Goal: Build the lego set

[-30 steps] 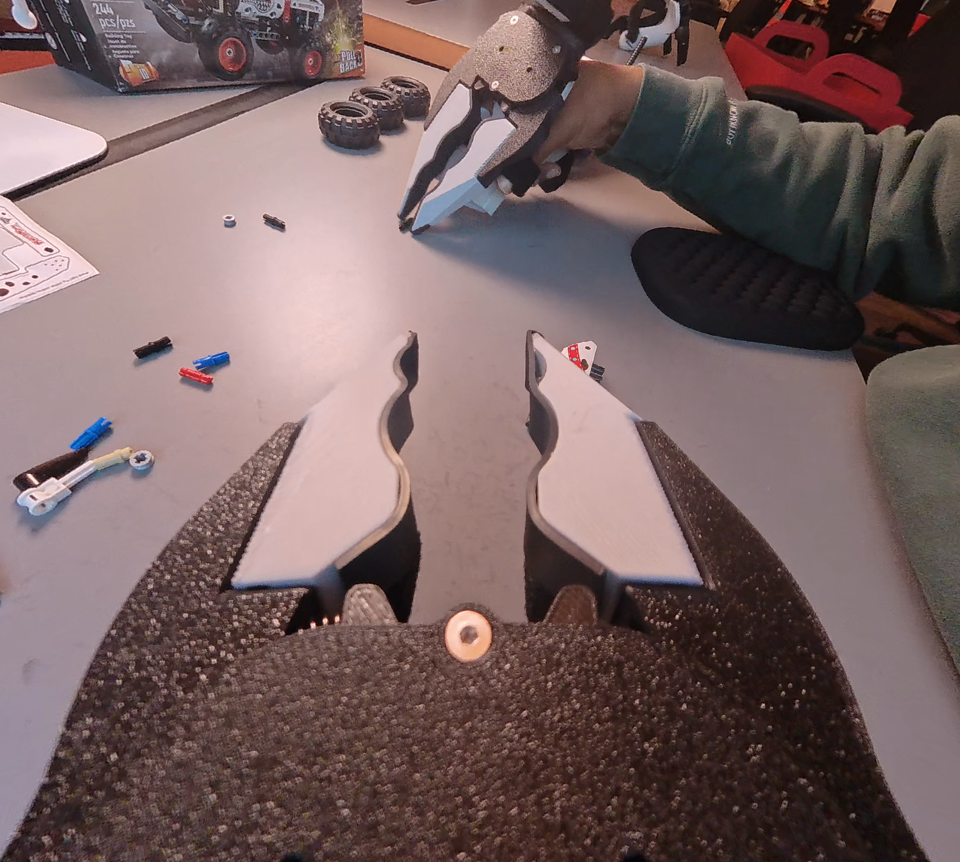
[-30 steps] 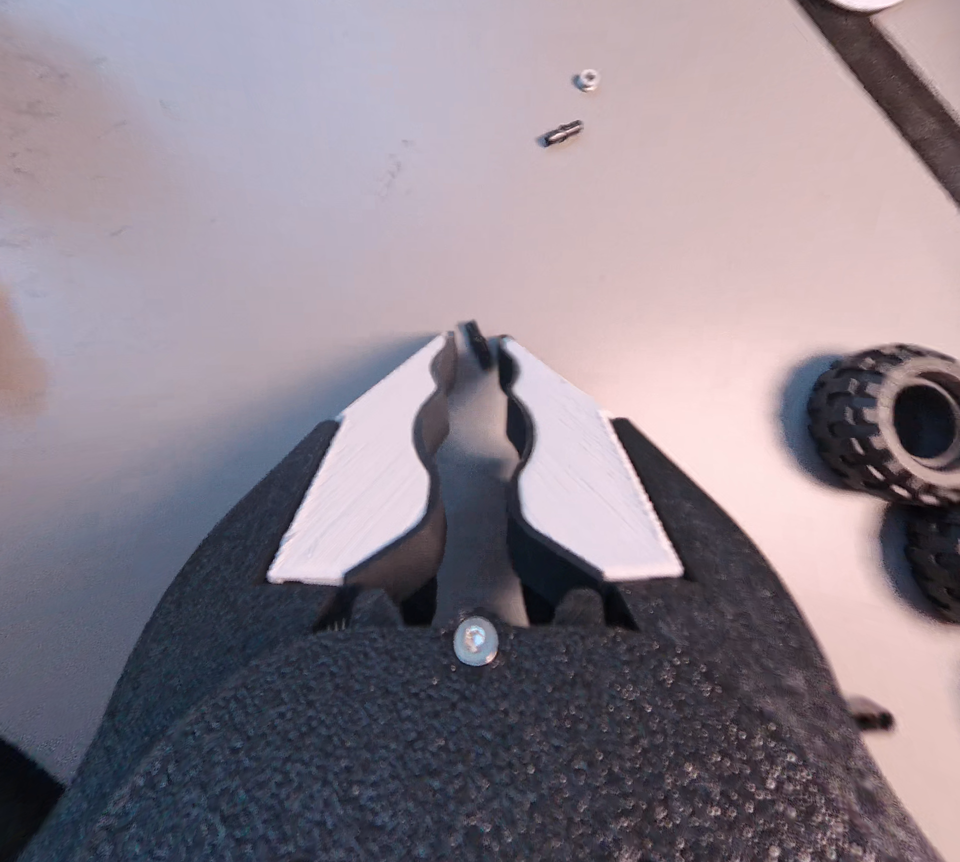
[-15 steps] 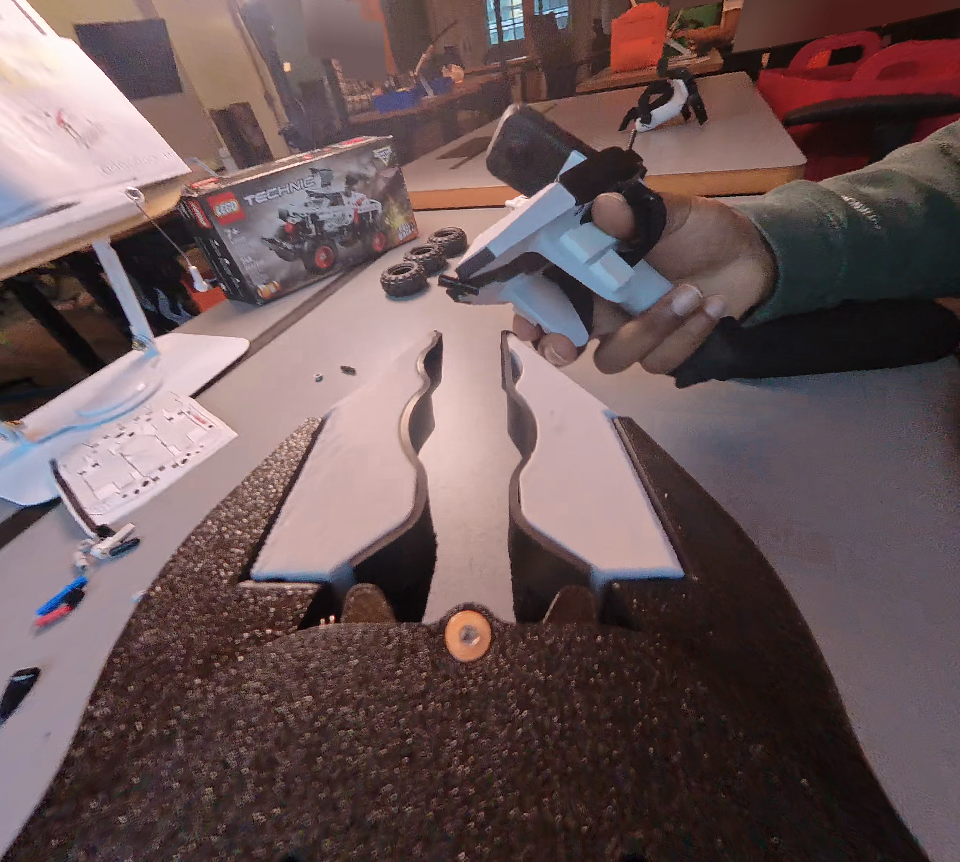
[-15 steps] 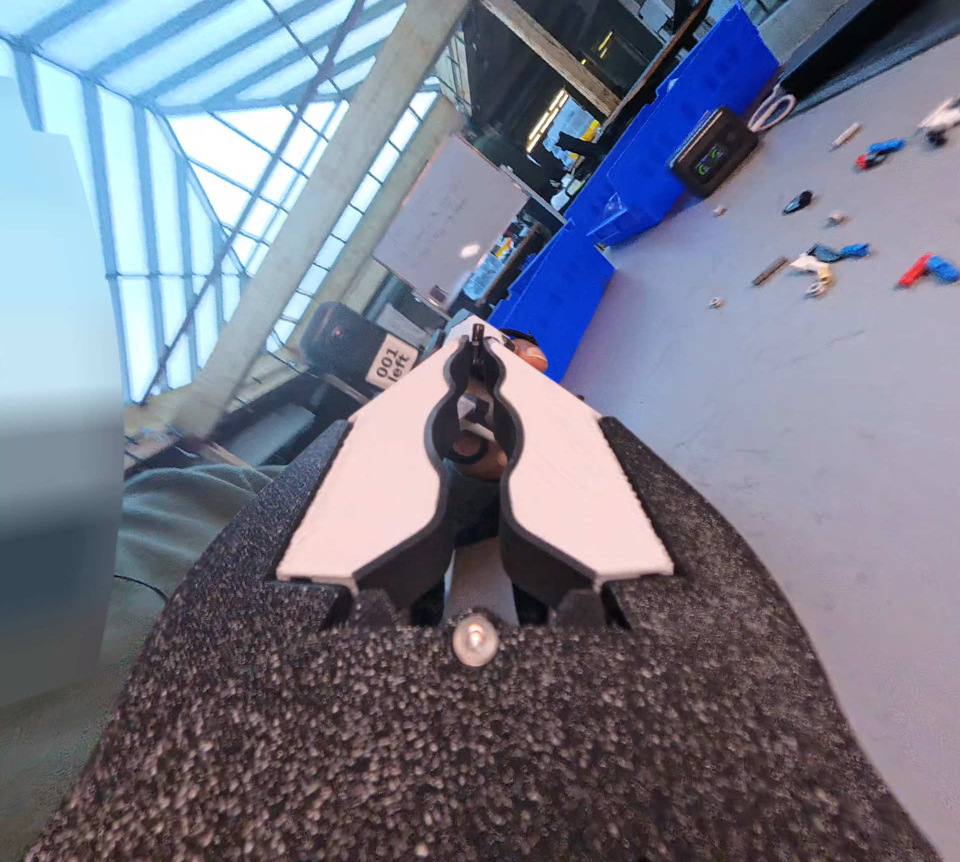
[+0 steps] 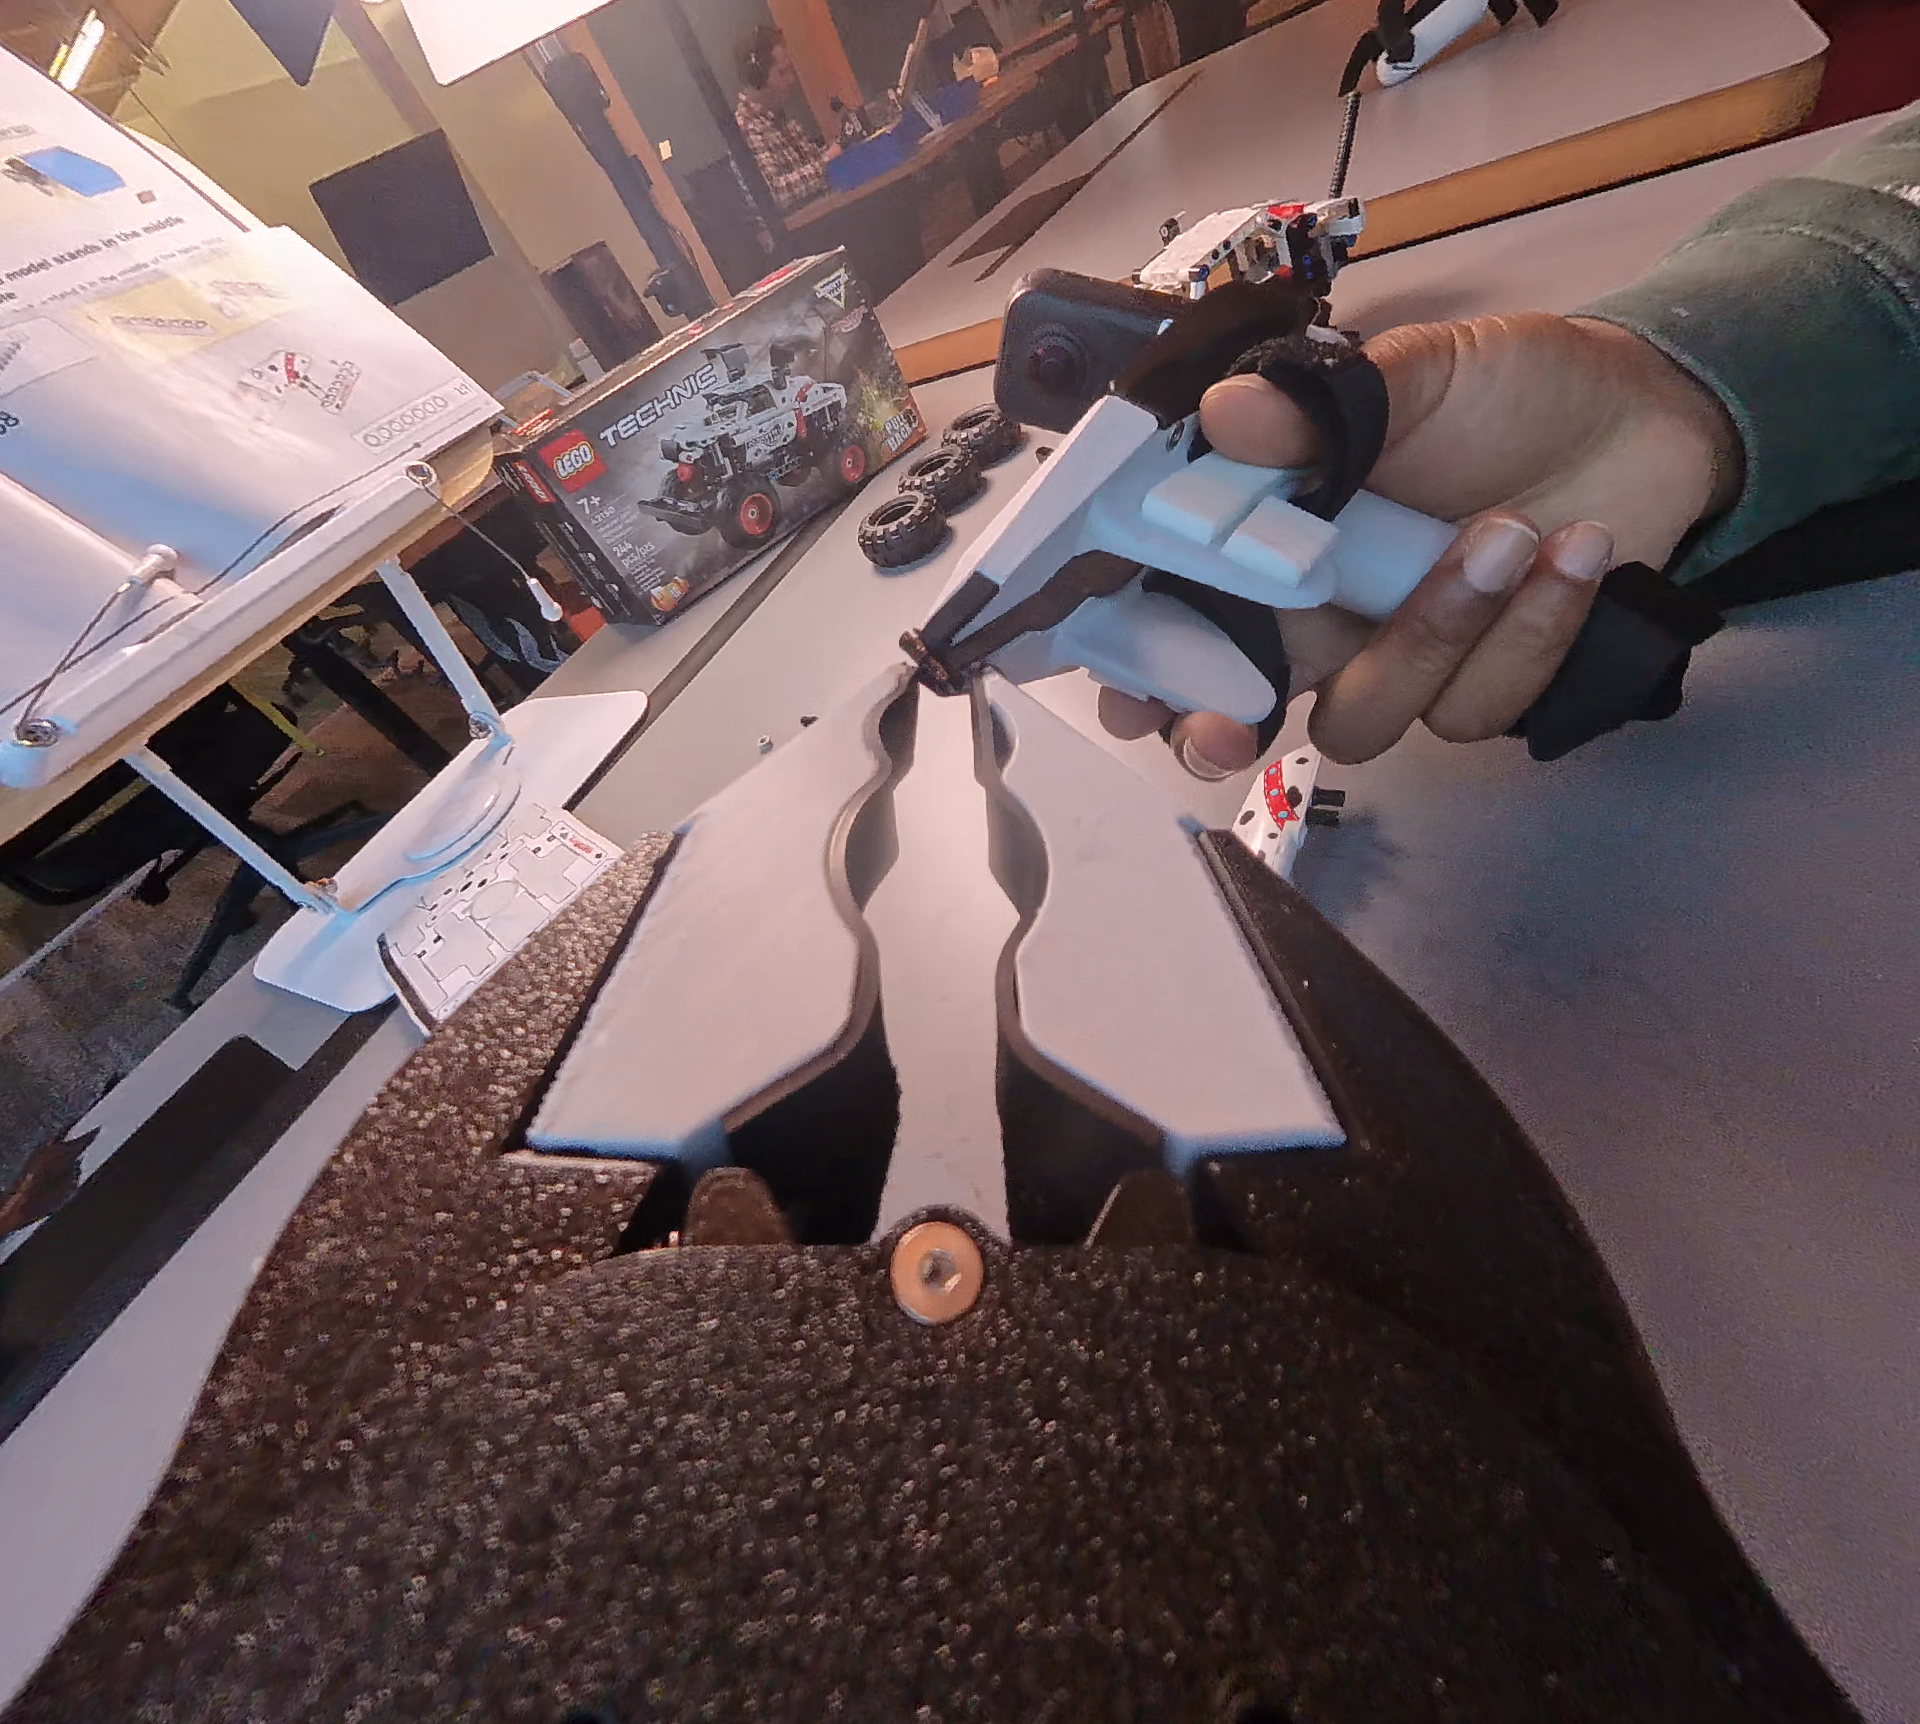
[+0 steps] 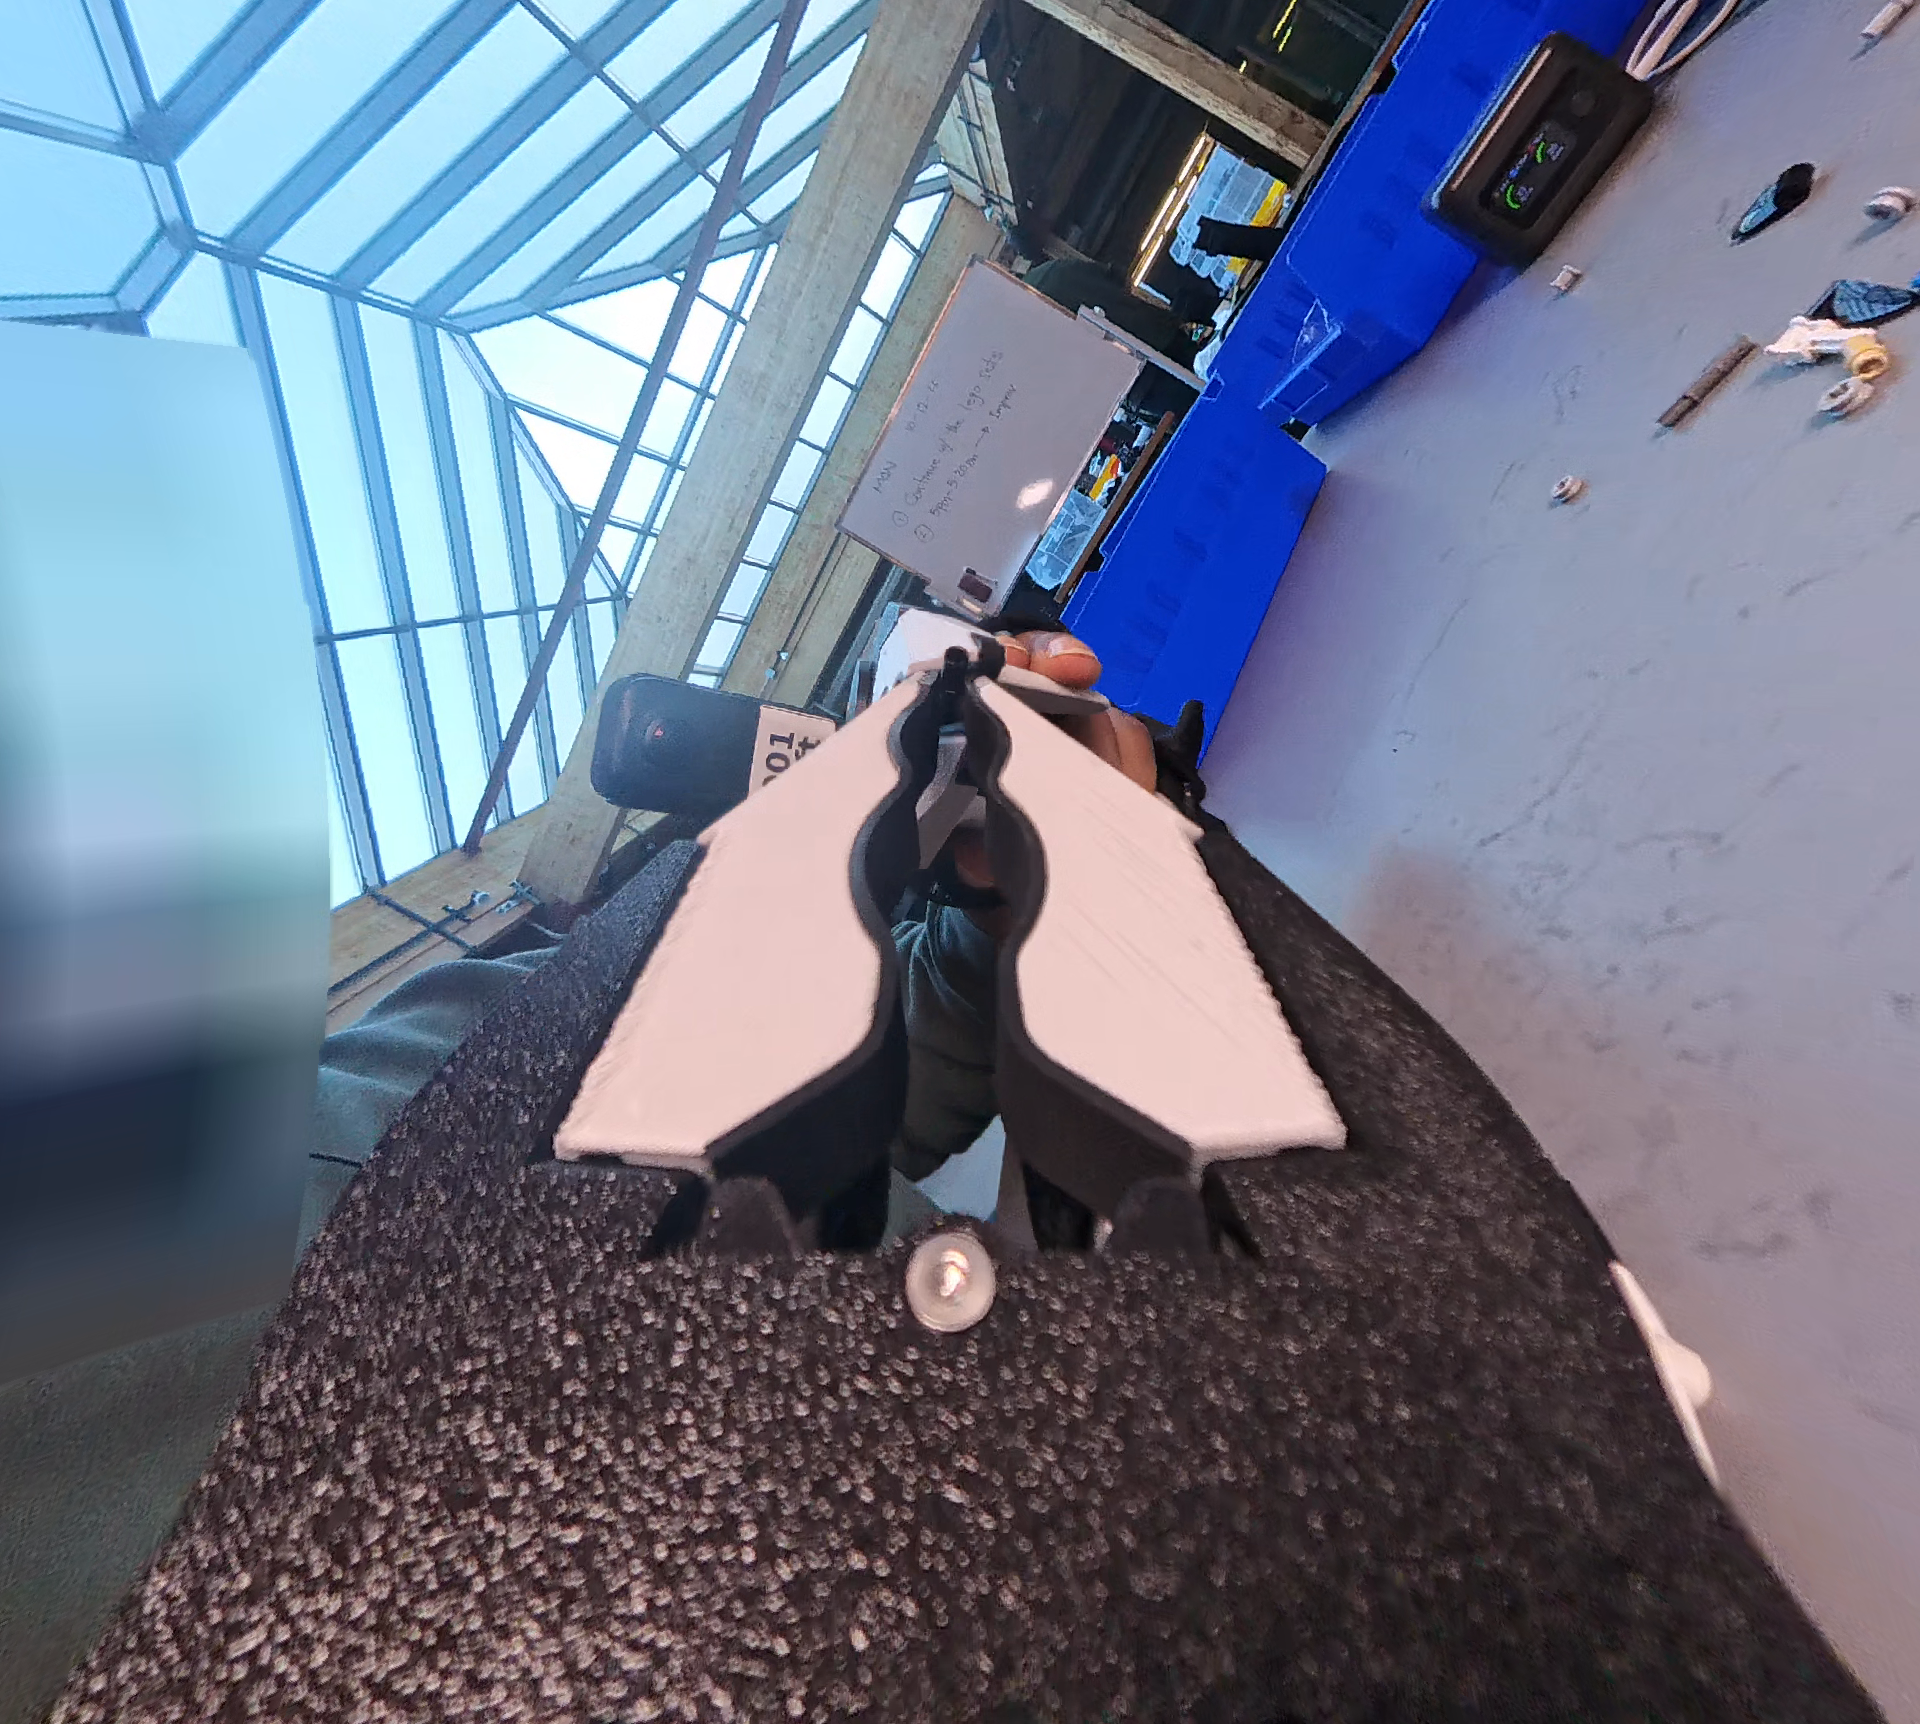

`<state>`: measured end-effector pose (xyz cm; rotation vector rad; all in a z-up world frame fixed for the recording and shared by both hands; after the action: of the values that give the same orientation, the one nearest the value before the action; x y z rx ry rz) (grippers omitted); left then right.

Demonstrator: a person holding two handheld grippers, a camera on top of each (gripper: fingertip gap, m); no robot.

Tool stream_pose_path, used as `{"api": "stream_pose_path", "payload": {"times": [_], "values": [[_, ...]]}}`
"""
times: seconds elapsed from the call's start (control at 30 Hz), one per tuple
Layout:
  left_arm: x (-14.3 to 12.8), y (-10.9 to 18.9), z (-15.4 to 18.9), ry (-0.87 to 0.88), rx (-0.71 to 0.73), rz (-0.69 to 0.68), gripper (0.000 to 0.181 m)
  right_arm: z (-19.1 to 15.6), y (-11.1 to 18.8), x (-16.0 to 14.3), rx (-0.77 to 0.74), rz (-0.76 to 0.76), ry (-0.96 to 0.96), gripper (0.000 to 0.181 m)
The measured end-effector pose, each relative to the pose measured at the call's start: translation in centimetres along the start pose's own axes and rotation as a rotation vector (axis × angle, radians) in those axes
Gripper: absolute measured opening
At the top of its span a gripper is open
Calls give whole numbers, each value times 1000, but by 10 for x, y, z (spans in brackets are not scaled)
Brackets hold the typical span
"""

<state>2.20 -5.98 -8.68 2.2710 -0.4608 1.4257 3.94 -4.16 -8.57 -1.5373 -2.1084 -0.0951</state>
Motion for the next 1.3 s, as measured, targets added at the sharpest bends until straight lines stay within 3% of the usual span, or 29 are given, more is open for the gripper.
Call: {"api": "stream_pose_path", "payload": {"times": [0.67, 0.93, 1.3], "values": [[-6, 1, 3, -39, -17, -39, 5, 7, 5, -4, -61, -58, 62, 3], [-6, 5, 11, 7, -126, -38, 3, 3, 6, -10, -109, -189, 239, 6], [-11, 3, 15, -3, -127, -39, 4, 7, 10, -13, -137, -212, 226, 4]]}}
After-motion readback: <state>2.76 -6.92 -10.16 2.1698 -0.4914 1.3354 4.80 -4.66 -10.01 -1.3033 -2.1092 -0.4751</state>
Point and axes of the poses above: each gripper's, where its closed fingertips meet, y back along the fingers, x out of its top, z = x × y across the jaws, the point moved 2 cm from there along y, back along the fingers, and after that the axes turned 3 degrees about -z, right-handed, at the moved point
